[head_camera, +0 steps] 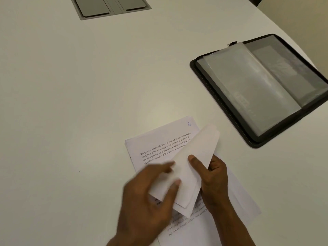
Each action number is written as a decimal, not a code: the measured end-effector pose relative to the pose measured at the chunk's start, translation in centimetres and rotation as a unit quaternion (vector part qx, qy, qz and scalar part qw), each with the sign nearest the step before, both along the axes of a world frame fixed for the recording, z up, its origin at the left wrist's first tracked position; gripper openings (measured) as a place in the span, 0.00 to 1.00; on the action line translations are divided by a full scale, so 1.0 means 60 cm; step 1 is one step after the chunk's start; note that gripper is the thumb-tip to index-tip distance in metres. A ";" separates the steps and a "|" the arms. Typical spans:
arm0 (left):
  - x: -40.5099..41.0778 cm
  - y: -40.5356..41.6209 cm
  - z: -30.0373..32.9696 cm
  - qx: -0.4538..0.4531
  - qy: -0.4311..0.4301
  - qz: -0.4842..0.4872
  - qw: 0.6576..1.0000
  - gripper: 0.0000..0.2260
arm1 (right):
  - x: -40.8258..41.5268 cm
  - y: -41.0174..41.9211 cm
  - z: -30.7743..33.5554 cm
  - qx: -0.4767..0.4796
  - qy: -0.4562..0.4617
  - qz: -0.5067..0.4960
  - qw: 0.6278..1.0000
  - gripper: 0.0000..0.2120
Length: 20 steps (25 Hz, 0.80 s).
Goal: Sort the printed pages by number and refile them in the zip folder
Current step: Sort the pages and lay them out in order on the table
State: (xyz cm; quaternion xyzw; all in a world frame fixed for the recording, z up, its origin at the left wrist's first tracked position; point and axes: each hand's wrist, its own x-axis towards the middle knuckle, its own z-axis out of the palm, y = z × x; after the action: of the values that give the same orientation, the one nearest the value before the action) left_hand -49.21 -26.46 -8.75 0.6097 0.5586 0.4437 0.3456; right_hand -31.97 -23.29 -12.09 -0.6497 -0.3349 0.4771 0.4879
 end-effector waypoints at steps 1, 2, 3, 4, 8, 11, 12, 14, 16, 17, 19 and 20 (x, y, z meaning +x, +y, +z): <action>-0.011 0.021 -0.004 -0.022 0.035 0.057 0.998 0.12 | 0.000 0.000 -0.002 -0.003 0.002 -0.004 1.000 0.05; -0.023 0.043 -0.016 -0.042 0.101 0.094 0.990 0.15 | 0.000 0.000 -0.003 -0.004 0.006 -0.006 1.000 0.05; -0.033 0.063 -0.032 -0.063 0.177 0.103 0.977 0.19 | 0.000 0.000 -0.005 -0.003 0.010 -0.006 1.000 0.06; -0.040 0.076 -0.048 -0.083 0.242 0.091 0.962 0.24 | -0.001 -0.001 -0.004 -0.003 0.012 -0.006 1.000 0.09; -0.038 0.079 -0.079 -0.101 0.344 0.058 0.932 0.31 | -0.002 -0.001 -0.001 -0.004 0.008 -0.010 1.000 0.12; -0.037 0.080 -0.075 -0.079 0.373 0.071 0.922 0.31 | -0.002 -0.001 -0.005 -0.006 0.003 -0.003 1.000 0.13; -0.039 0.081 -0.073 -0.074 0.381 0.074 0.919 0.31 | -0.002 -0.001 -0.006 -0.007 0.003 -0.002 1.000 0.13; -0.041 0.081 -0.067 -0.063 0.378 0.077 0.920 0.30 | -0.002 0.000 -0.005 -0.008 0.001 -0.001 1.000 0.13; -0.040 0.082 -0.058 -0.056 0.313 0.089 0.944 0.28 | -0.001 0.000 -0.008 -0.004 -0.006 -0.003 1.000 0.13; -0.039 0.082 -0.048 -0.053 0.262 0.103 0.958 0.27 | 0.000 -0.001 -0.010 -0.004 -0.010 -0.005 1.000 0.14; -0.035 0.080 -0.015 -0.051 0.167 0.110 0.978 0.27 | 0.000 -0.002 -0.012 -0.003 -0.010 -0.002 1.000 0.15; -0.032 0.074 0.001 -0.037 0.138 0.097 0.985 0.26 | 0.001 -0.003 -0.013 -0.001 -0.010 0.001 1.000 0.15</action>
State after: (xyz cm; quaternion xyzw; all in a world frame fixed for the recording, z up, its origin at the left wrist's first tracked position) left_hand -51.13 -22.01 -8.68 0.5950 0.6735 0.3652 0.2428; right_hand -31.93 -23.44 -12.87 -0.6546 -0.3403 0.4710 0.4836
